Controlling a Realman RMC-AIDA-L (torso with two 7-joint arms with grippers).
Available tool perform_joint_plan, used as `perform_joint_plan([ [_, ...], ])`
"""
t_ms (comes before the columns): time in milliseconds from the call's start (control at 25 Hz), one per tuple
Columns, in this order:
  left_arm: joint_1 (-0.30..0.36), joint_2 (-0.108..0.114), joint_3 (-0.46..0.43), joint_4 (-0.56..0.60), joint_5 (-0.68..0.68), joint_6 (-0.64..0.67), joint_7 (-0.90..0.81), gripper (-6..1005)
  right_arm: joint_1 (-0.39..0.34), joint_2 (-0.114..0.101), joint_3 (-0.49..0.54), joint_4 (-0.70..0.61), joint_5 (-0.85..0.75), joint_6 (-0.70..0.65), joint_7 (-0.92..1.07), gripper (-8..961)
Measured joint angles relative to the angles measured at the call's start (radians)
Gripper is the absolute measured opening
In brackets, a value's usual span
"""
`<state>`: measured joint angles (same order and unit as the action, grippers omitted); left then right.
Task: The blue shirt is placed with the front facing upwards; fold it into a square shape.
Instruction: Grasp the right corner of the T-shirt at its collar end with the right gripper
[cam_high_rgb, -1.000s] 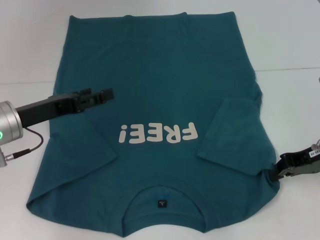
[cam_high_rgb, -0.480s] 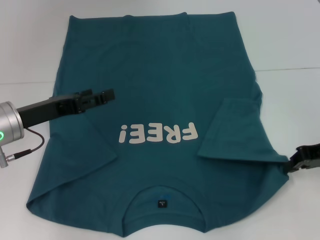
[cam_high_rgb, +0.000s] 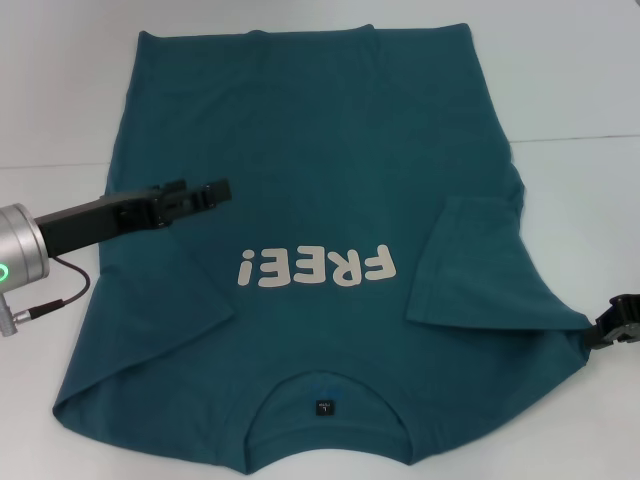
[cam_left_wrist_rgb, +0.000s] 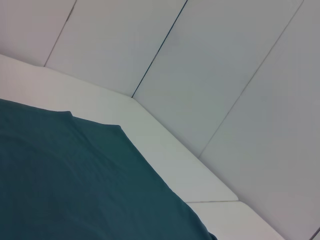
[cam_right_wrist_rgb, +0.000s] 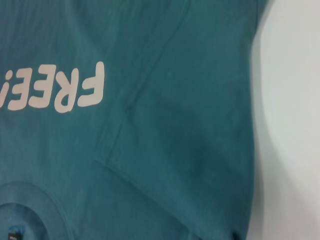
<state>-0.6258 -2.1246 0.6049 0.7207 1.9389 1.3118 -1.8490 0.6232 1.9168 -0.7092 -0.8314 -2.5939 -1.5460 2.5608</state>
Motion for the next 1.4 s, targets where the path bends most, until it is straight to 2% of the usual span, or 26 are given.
perform_joint_plan([
  [280,0.004,0.000,-0.002,0.003,0.002,0.004,-0.015,905,-0.003,0.004,0.001,0.000,0.000,-0.020,-0.016,33],
  [440,0.008,0.008,-0.002,0.014,0.019,0.000,-0.058,905,-0.004,0.005,0.001,0.000,0.000,-0.021,-0.026,33],
  [480,0.016,0.018,-0.001,0.044,0.052,0.007,-0.124,905,-0.004,0.005,0.001,0.000,0.000,-0.021,-0.028,33],
  [640,0.041,0.029,0.001,0.155,0.154,0.063,-0.257,903,0.006,0.002,-0.001,0.000,0.000,-0.030,-0.030,33],
  [800,0.069,0.037,-0.006,0.298,0.247,0.151,-0.407,905,0.014,0.000,0.000,-0.019,0.000,-0.056,-0.031,33],
  [920,0.076,0.039,-0.012,0.355,0.310,0.193,-0.487,904,0.015,0.007,0.000,-0.053,0.000,-0.081,-0.031,33],
  [1200,0.067,0.040,-0.006,0.355,0.448,0.225,-0.575,903,0.014,0.012,-0.007,-0.063,-0.002,-0.093,-0.033,32],
  [1400,0.063,0.042,-0.007,0.358,0.466,0.279,-0.592,903,0.014,0.011,-0.007,-0.063,0.000,-0.094,-0.044,33],
])
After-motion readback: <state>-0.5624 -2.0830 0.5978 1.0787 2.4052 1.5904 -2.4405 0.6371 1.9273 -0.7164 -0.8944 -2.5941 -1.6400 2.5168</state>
